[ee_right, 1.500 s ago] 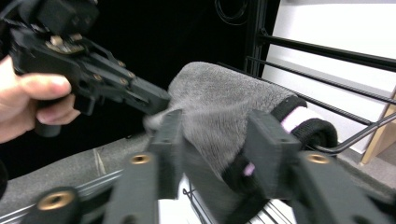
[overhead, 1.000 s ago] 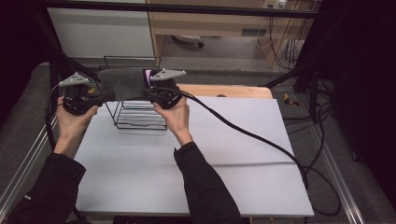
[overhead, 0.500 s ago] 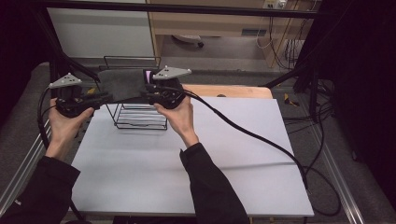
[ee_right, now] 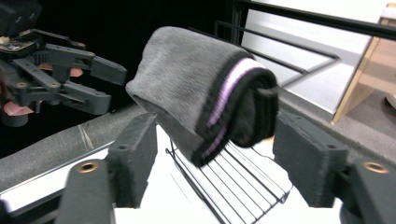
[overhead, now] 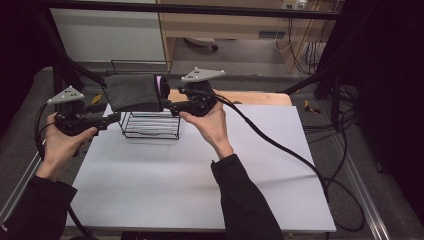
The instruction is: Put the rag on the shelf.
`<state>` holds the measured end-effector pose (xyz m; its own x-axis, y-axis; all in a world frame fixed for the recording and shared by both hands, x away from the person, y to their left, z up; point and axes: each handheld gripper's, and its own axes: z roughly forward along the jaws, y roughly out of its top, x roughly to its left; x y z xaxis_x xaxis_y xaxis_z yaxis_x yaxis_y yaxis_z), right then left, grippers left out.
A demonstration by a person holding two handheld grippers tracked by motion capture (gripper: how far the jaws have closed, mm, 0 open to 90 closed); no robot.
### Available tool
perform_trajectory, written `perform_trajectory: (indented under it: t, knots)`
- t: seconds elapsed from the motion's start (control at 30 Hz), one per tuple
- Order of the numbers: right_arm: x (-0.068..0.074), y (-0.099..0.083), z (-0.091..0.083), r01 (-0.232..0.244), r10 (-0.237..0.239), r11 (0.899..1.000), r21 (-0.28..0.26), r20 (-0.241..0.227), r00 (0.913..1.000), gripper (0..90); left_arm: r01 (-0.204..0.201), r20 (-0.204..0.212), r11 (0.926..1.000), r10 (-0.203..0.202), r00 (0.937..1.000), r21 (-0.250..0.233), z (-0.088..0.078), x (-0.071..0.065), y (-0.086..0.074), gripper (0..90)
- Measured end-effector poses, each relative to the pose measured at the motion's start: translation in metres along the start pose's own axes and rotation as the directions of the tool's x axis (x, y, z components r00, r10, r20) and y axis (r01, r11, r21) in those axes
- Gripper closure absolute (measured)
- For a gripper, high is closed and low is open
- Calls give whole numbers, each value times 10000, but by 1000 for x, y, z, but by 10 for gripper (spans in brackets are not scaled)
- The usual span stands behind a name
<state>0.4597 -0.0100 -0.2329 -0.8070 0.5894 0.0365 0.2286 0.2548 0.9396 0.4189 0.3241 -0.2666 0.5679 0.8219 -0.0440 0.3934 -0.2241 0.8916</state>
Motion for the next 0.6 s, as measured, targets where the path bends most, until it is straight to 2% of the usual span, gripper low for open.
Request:
perform_trajectory:
  t: [0.1, 0.27, 0.6]
  knots:
    - [-7, -7, -11, -261, 261, 9997, 5, -132, 9996, 242, -118, -59, 9999, 119, 9999, 21, 0, -2, -6, 204]
    - [-20, -22, -33, -373, 373, 9993, 0, 16, 9993, 172, -44, 71, 9999, 44, 10000, 93, 3, -7, -17, 126]
    - [-43, -64, -72, -696, 691, 9974, 181, 280, 9972, 82, 30, 389, 9999, -35, 9992, 136, 14, -20, -42, 73]
